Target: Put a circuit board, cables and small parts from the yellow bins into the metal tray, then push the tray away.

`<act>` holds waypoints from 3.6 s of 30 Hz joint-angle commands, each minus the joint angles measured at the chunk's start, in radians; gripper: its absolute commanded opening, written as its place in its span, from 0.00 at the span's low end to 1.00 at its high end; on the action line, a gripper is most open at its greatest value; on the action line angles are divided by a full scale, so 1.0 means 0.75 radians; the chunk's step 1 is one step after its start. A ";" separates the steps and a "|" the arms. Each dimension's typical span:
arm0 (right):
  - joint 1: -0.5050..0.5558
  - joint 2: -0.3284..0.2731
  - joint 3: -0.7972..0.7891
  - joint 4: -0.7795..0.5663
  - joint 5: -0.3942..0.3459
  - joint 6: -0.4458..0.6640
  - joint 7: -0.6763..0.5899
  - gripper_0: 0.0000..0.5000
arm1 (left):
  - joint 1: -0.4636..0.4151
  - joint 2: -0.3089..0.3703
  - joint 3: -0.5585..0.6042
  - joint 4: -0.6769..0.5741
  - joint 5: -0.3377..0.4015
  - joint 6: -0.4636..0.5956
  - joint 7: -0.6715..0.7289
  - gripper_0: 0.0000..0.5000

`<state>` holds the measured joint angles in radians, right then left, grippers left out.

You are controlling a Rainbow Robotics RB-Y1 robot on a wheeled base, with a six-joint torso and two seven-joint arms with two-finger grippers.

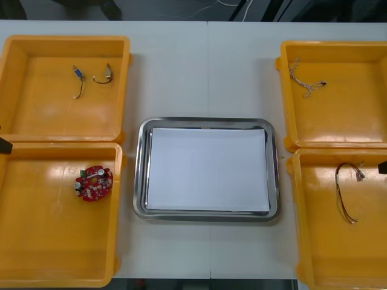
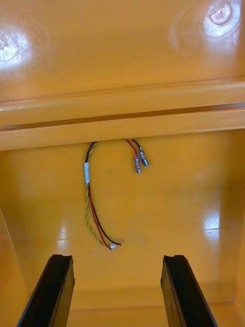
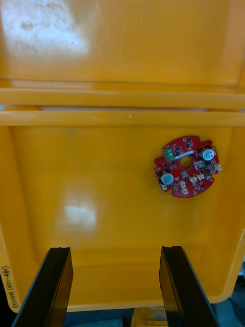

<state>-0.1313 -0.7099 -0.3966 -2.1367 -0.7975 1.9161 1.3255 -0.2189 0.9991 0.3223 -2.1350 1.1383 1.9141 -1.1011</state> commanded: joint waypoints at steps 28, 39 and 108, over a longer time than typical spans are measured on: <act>0.286 0.038 0.042 -0.088 0.010 -0.217 -0.057 1.00 | 0.030 -0.189 -0.084 -0.029 -0.180 -0.081 0.370 1.00; 0.355 0.104 0.132 -0.064 0.088 -0.325 -0.068 1.00 | 0.038 -0.252 -0.301 -0.064 -0.393 -0.167 0.558 1.00; 0.566 0.204 0.361 0.149 0.253 -0.851 -0.051 0.00 | 0.179 -0.250 -0.730 0.098 -0.712 -0.640 0.664 1.00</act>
<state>0.2586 -0.5672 -0.1546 -2.0262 -0.6076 1.2873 1.3252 -0.1078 0.8206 -0.2127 -2.0580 0.6158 1.4490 -0.6892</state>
